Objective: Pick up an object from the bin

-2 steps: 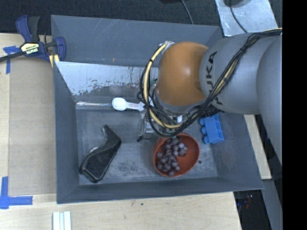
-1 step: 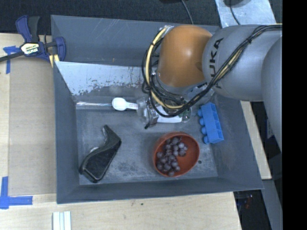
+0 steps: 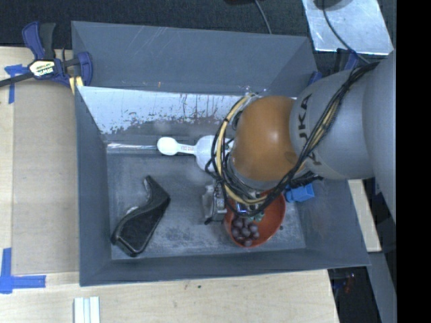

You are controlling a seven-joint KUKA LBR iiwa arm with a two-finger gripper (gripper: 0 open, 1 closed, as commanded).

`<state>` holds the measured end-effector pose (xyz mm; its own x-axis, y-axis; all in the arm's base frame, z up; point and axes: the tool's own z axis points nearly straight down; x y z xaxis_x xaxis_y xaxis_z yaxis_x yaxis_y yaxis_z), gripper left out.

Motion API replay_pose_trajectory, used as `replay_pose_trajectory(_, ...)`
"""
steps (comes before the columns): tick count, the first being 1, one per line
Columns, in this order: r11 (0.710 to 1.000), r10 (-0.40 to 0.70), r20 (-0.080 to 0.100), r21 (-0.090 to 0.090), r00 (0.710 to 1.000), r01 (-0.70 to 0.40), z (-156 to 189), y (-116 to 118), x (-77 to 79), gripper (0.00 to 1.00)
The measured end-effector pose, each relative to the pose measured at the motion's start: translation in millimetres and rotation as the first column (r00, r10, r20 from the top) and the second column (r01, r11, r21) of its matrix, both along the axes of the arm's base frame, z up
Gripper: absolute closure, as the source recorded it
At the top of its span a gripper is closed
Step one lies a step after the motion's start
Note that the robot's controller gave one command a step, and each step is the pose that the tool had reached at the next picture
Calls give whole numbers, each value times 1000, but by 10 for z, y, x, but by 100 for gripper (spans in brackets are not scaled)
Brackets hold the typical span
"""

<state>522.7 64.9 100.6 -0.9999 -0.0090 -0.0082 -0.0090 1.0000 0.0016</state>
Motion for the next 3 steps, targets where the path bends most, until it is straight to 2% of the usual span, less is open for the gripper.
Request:
replay_pose_trajectory(1, 996, 93, 13, -1, 996, -93, 220, 37, 879, 100)
replay_pose_trajectory(2, 986, 165, -5, -1, 986, -165, -144, -142, 95, 100)
replay_pose_trajectory(3, 992, 129, 38, -3, 991, -129, 1226, -41, 1022, 0)
